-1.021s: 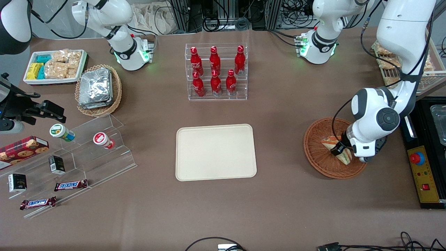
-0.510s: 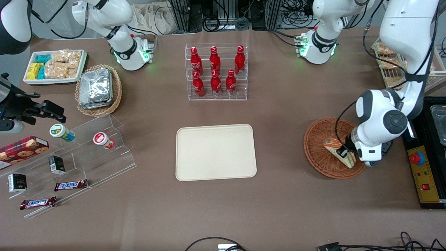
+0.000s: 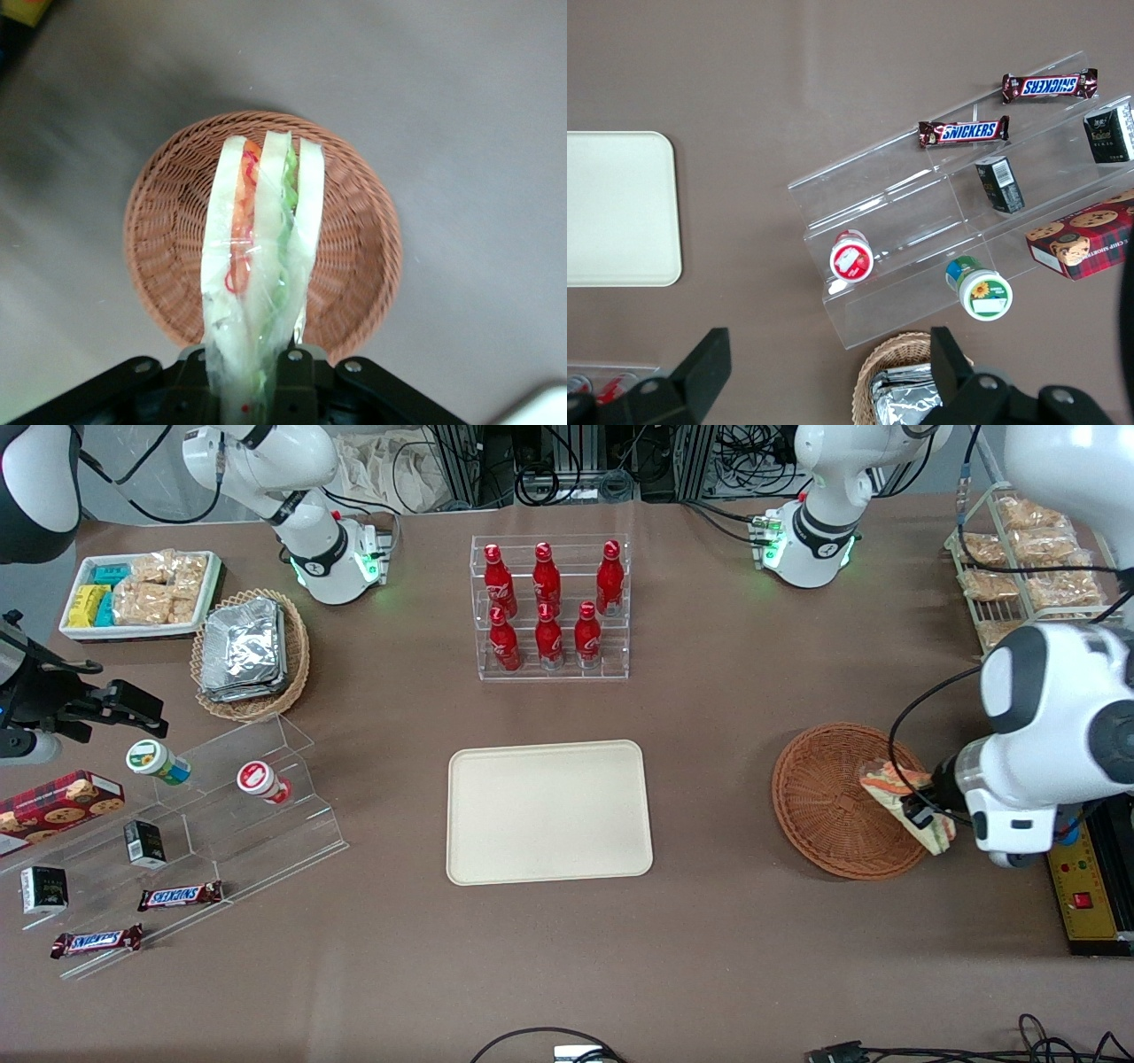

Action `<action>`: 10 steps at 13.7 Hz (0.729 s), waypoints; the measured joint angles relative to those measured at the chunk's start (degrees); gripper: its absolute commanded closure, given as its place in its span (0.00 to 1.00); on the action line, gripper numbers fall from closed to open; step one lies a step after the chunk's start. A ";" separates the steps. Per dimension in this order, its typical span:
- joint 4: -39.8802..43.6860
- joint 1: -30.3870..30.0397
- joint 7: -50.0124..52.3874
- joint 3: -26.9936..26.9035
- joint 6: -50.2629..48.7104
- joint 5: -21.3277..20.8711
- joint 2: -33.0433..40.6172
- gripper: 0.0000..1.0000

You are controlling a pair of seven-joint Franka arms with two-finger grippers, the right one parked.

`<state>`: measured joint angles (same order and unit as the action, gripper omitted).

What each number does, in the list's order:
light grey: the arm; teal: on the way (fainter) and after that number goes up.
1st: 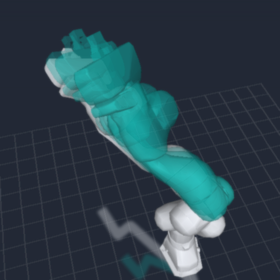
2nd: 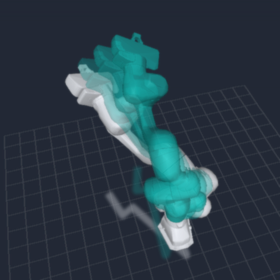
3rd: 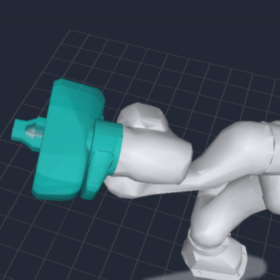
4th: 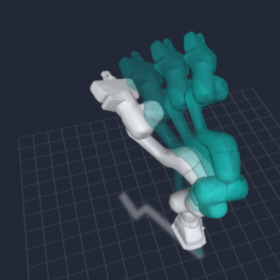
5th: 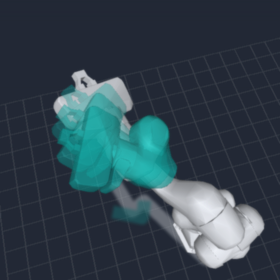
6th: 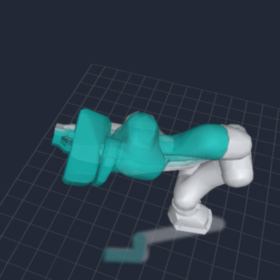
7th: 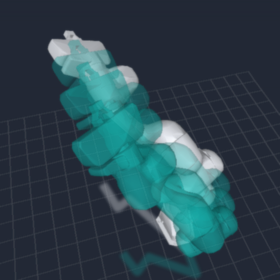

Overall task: Place sandwich from basket to tray
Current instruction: 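Lift the sandwich out of the basket with the left gripper, then carry the sandwich over the beige tray with the left gripper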

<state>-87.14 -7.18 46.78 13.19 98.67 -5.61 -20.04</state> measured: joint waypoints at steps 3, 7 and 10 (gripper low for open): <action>8.69 0.17 -7.87 4.88 -4.79 0.04 0.18 1.00; 10.47 1.31 -13.18 15.43 -1.75 0.14 -2.79 1.00; 10.41 7.87 -13.00 17.23 5.14 0.05 -9.42 1.00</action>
<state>-76.74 0.69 33.78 30.42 103.80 -5.56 -29.47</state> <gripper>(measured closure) 0.802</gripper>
